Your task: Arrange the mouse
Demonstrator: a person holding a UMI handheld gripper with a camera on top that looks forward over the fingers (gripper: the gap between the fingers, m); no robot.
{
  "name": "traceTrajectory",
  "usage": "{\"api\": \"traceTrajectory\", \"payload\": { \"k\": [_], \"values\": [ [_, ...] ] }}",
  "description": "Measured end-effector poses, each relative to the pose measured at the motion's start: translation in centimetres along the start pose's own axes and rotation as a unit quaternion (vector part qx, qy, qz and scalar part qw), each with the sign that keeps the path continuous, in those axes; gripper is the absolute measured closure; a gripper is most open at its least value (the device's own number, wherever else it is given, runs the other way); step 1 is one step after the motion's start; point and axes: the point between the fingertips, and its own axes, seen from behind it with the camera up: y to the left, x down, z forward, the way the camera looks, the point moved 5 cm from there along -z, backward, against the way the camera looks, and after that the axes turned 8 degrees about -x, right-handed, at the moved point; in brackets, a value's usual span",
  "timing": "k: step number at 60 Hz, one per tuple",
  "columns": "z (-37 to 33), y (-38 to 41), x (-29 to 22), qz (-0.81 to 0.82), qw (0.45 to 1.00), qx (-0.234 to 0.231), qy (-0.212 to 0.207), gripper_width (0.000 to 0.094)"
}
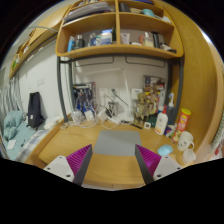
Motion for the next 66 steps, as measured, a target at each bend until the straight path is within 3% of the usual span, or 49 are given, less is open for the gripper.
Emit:
{"api": "traceTrajectory", "payload": {
  "k": [18, 29, 66],
  "values": [
    [0.2, -12.7, 9.9, 0.025, 0.993, 0.086, 0.079, 0.0071],
    [1.4, -19.7, 13.1, 0.057, 0.984, 0.125, 0.110, 0.0071],
    [15.4, -28.8, 12.3, 0.072, 0.980, 0.059, 0.177, 0.0077]
  ]
}}
